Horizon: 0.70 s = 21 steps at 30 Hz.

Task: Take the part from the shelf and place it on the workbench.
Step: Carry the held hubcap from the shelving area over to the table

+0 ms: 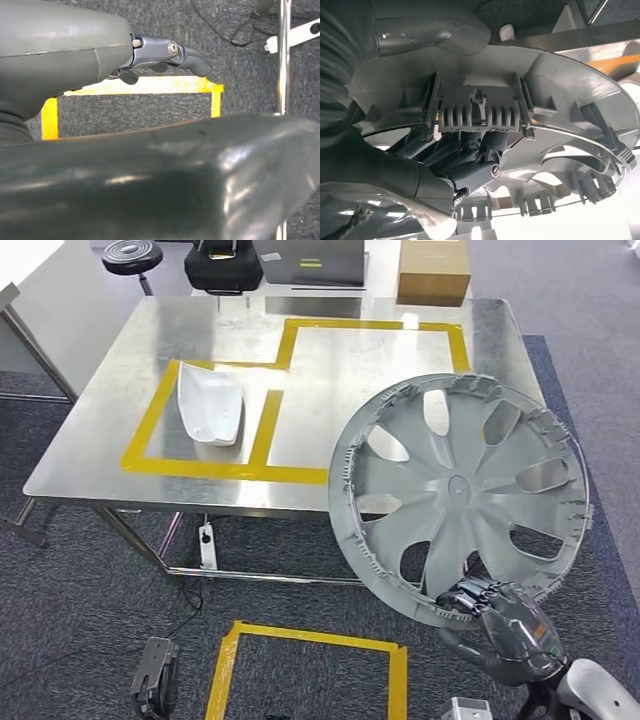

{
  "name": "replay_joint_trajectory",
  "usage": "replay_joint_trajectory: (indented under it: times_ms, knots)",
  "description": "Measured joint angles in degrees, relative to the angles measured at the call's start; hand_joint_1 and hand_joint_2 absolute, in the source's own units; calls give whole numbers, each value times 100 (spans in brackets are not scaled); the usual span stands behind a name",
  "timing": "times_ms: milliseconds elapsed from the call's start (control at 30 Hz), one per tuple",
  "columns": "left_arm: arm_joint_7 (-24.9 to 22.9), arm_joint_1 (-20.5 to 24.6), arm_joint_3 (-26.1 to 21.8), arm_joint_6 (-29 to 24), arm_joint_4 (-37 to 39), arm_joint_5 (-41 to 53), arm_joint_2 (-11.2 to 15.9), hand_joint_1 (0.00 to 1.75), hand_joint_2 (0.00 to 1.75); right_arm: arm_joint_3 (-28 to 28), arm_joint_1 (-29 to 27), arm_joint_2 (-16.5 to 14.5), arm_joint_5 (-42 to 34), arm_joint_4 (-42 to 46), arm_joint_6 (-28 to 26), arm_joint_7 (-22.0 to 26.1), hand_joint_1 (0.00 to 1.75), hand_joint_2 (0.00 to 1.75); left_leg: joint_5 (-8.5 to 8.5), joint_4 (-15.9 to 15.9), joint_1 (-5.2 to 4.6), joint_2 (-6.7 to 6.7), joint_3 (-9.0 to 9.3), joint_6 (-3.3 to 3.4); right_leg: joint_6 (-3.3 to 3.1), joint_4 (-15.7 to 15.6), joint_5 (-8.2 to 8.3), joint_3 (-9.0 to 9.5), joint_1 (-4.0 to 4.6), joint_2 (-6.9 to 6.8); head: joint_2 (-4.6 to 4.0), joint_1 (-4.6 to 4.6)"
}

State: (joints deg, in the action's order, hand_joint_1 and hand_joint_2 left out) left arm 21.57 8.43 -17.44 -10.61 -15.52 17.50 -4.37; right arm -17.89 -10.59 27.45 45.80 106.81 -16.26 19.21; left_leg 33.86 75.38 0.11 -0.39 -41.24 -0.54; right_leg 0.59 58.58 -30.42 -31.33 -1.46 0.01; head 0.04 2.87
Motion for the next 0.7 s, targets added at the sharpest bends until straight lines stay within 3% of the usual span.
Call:
replay_joint_trajectory:
  times_ms: [67,133,267,333,433,467,500,533,600,633,700]
  knots:
    - [-1,-6,0,1,2,1,6,0,0,-1,-2,0,-1,0,0,-1,175,175,-558,-567,-4,0,88,45,29,0,-111,155,0,12,0,-1]
    - [-9,-6,0,1,7,1,13,0,0,-2,-3,0,-1,0,0,-2,175,175,-898,-1136,-36,-2,276,106,81,-13,-207,244,10,22,0,-9]
    - [-53,-5,-1,1,14,4,13,0,0,-4,5,1,-1,3,-2,0,175,175,-774,-1465,-59,-7,423,222,198,-38,-264,228,6,11,0,-16]
    - [-54,2,-1,-33,14,41,10,0,0,-3,10,3,-3,4,-2,-2,175,175,-758,-1557,-31,-12,476,264,227,168,-397,105,10,-1,-1,-24]
    - [11,8,7,-184,14,174,3,0,0,-3,13,7,-25,1,2,-1,175,175,-725,-1596,-29,-16,529,316,223,1197,-759,-512,24,6,-1,-30]
    - [30,5,11,-218,14,219,-1,0,0,-5,20,7,-43,-3,15,9,175,175,-707,-1594,-33,-16,545,324,225,1461,-764,-719,26,7,0,-30]
    - [38,3,15,-232,14,252,-4,0,0,-9,45,7,-66,-11,40,24,175,175,-687,-1593,-35,-16,569,327,232,1538,-659,-841,27,6,0,-30]
    - [42,6,23,-237,14,287,-9,0,0,-14,99,7,-97,-28,86,47,175,175,-662,-1589,-34,-16,602,322,241,1401,-439,-859,25,4,-1,-30]
    - [41,33,52,-238,14,357,-22,0,0,-41,307,5,-152,-104,235,95,175,175,-607,-1578,-35,-15,673,291,255,736,60,-651,17,2,-1,-32]
    - [37,58,73,-233,14,396,-28,0,0,-68,469,5,-155,-169,327,110,175,175,-585,-1560,-43,-14,686,268,249,415,193,-514,18,4,-1,-32]
    - [26,110,113,-219,14,453,-34,0,0,-131,784,4,-118,-310,484,109,175,175,-576,-1540,-64,-10,668,221,209,157,203,-380,31,13,0,-27]
